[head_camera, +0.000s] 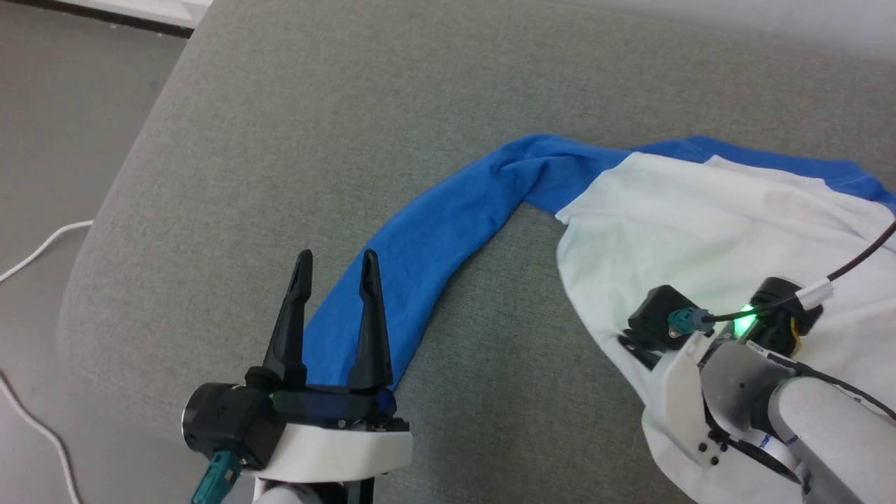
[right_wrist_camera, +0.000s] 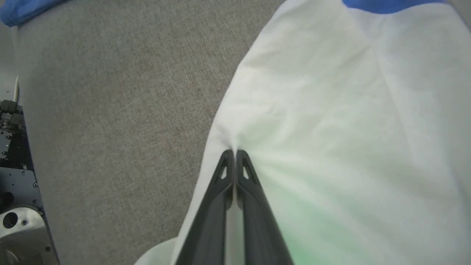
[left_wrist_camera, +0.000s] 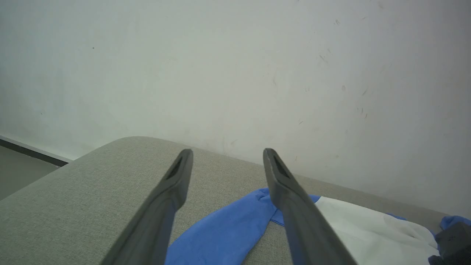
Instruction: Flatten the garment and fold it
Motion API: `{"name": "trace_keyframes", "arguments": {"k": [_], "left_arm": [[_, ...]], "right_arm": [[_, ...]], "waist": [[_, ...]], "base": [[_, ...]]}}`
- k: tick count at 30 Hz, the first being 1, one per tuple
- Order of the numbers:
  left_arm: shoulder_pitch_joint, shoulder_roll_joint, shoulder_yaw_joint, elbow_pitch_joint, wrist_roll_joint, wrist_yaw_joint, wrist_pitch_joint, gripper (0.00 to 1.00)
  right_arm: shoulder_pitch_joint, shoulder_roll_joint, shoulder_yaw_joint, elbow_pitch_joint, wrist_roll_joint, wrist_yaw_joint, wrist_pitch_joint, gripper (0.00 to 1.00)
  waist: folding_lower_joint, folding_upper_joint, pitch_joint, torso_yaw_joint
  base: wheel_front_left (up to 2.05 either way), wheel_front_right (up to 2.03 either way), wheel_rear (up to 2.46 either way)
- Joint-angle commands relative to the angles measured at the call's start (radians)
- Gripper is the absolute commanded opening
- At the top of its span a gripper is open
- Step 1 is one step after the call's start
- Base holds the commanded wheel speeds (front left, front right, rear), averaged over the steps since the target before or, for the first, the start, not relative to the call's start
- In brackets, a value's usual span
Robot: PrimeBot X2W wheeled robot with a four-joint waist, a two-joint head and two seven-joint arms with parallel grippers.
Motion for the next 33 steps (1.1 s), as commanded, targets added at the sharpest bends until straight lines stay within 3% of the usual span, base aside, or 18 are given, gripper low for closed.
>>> {"name": "trace_keyframes", "arguments": {"k": [1,6,16,19,20,21,26,30,33], "left_arm": [[-0.004,-0.002,0.009,0.007,-0.008,-0.002,-0.005,1.0],[0.01,-0.002,0.03,0.014,-0.014,-0.019,-0.005,1.0],[0.014,-0.002,0.038,0.025,-0.017,-0.039,-0.005,1.0],[0.017,-0.002,0.044,0.028,-0.019,-0.04,-0.005,1.0],[0.018,-0.002,0.047,0.028,-0.019,-0.04,-0.005,1.0],[0.02,-0.002,0.05,0.027,-0.019,-0.039,-0.005,1.0],[0.027,0.0,0.064,0.027,-0.02,-0.044,-0.005,1.0],[0.028,0.0,0.071,0.027,-0.018,-0.046,-0.005,1.0],[0.033,0.001,0.075,0.025,-0.017,-0.045,-0.005,1.0]], "right_arm": [[-0.009,0.021,0.001,-0.016,0.029,-0.002,-0.016,0.0],[0.03,0.02,0.038,-0.145,0.166,-0.002,0.031,0.0],[0.214,-0.206,0.152,-0.35,0.353,-0.002,0.243,0.0],[0.239,-0.215,0.134,-0.353,0.364,-0.002,0.226,0.03],[0.239,-0.206,0.12,-0.352,0.355,-0.002,0.208,0.43],[0.237,-0.192,0.102,-0.348,0.343,-0.002,0.186,1.0],[0.238,-0.073,-0.087,-0.323,0.326,-0.002,0.042,1.0],[0.273,0.056,-0.358,-0.31,0.273,-0.002,-0.091,1.0],[0.325,0.161,-0.59,-0.325,0.146,-0.002,-0.199,1.0]], "waist": [[-0.0001,0.0,-0.034,-0.033],[-0.0001,0.0,-0.07,-0.077],[-0.0001,0.0,-0.077,-0.118],[-0.0001,0.0,-0.08,-0.127],[-0.0001,0.0,-0.082,-0.13],[-0.0001,0.0,-0.084,-0.135],[-0.0001,0.0,-0.099,-0.159],[-0.0001,0.0,-0.107,-0.18],[-0.0001,0.0,-0.107,-0.193]], "base": [[0.0,0.0,0.0],[0.0,0.0,0.0],[0.0,0.0,0.0],[0.0,0.0,0.0],[0.0,0.0,0.0],[0.0,0.0,0.0],[0.0,0.0,0.0],[0.0,0.0,0.0],[0.0,0.0,0.0]]}}
